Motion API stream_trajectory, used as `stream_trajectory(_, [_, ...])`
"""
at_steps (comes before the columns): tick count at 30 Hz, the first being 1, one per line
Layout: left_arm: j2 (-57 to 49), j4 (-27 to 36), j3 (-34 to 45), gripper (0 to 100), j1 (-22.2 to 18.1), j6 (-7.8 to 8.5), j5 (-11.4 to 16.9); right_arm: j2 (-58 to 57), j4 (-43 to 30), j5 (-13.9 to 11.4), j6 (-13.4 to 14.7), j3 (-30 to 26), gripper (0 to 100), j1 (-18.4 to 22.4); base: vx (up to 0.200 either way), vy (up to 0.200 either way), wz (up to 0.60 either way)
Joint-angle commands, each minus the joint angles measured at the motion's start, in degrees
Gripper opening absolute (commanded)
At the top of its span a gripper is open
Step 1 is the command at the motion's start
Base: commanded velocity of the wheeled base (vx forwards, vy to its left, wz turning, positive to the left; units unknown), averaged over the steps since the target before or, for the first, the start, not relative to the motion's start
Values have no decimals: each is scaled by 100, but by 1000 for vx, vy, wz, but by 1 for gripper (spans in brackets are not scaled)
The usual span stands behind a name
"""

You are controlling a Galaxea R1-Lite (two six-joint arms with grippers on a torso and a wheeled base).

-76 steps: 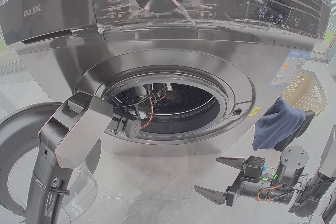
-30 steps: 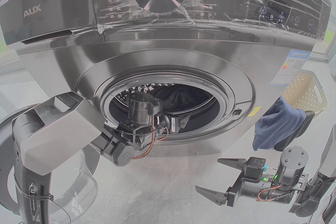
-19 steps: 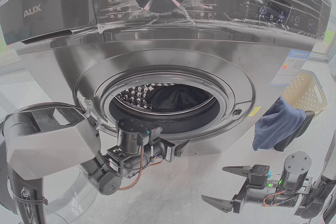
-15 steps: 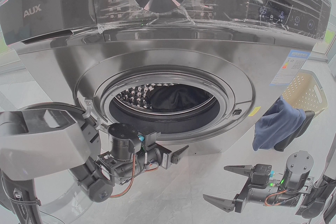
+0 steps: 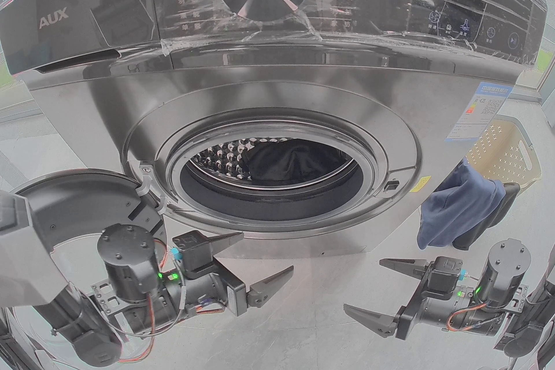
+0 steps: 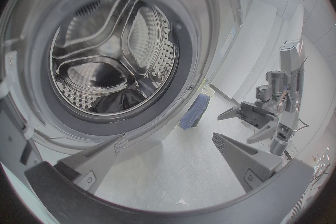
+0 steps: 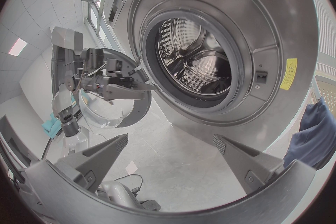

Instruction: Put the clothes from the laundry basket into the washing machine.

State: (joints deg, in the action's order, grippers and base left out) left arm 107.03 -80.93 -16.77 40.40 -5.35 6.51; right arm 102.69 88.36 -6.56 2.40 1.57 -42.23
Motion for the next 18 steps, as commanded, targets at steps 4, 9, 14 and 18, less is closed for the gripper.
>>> stream_trajectory(4, [-877, -274, 667, 100, 91, -10, -71, -426, -3, 243, 24, 54, 100, 303, 0, 0, 0])
stream_trajectory(9, [-1194, -485, 992, 100, 91, -1, -106, -575, -3, 339, 85, 54, 100, 496, 0, 0, 0])
stream_trajectory(14, [-1492, -687, 1308, 100, 82, 17, -502, -812, -12, 629, 111, 80, 100, 646, -120, 0, 0])
stream_trajectory(18, [-1800, -722, 1449, 100, 29, 34, -598, -997, -47, 744, 182, 62, 100, 857, -200, 0, 0])
